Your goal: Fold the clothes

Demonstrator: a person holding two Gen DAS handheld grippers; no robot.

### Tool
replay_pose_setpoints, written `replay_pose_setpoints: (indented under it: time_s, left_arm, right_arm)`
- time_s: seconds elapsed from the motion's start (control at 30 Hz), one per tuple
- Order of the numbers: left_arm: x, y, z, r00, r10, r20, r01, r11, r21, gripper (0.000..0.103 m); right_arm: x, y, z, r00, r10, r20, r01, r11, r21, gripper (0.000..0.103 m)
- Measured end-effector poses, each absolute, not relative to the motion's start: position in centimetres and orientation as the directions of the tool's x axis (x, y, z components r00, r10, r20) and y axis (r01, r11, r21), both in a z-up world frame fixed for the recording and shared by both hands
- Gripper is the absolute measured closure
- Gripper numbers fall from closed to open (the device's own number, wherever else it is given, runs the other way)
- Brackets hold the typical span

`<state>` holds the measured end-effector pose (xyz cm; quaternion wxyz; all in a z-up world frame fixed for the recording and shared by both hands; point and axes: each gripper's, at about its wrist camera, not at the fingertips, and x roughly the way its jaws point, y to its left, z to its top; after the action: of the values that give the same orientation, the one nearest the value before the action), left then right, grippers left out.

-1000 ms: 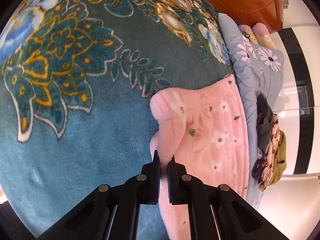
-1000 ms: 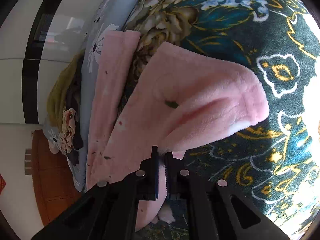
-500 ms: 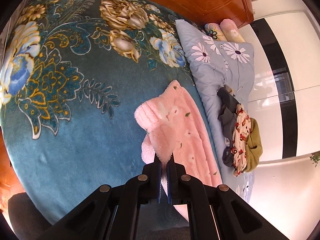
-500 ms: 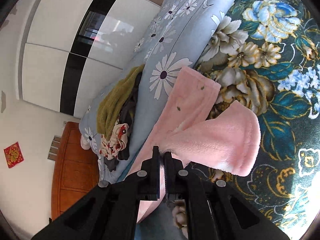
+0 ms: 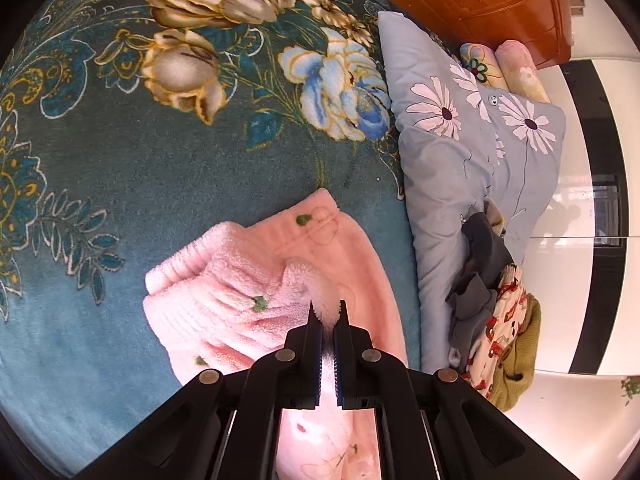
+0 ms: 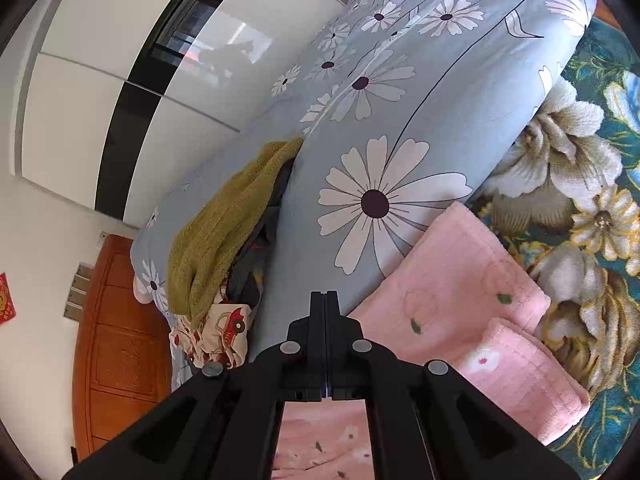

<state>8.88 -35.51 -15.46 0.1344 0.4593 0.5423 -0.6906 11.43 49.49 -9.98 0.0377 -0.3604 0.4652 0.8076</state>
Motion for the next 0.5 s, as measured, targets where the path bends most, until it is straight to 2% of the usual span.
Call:
replay_pose_setpoints:
  time_s: [0.13,0.3,0.37,0.43,0.5]
  left_arm:
    - [11.2,-35.3,-16.0,-0.539,0.316,-0.781,0.664,-0.411,-0.624,0.098]
    - [15.3,-36.4,-16.2,-0.543,0.304,-0.783,0.656,-0.428,-0.621,0.098]
    - [16.5,-36.8,-16.3,-0.535,0.294,-0.792,0.662,-0.437,-0.609,0.098]
    - [17.3,-37.1,-16.4,-0.529,0.295,-0.796,0.664,-0.44,-0.605,0.098]
    - [17.8,-37.2,-16.4,-0.526,0.292,-0.799,0.665,-0.445,-0.6,0.098]
  right_arm:
    - [13.4,47.1,-11.4,-0.65,-0.286,-0.704,-0.418,-0.639,0.645,0.103]
    - [18.4,46.4,-15.0,-0.502,-0.234,-0.833,-0.532,-0.676,0.511,0.102]
    - [19.9,46.8,-16.8,-0.46,-0.238,-0.856,-0.591,-0.637,0.495,0.093]
    - [20.4,47.0,-18.2,-0.437,-0.231,-0.869,-0.637,-0.603,0.48,0.072]
    - [19.2,46.6,-19.2,-0.438,-0.252,-0.863,-0.646,-0.579,0.498,0.069]
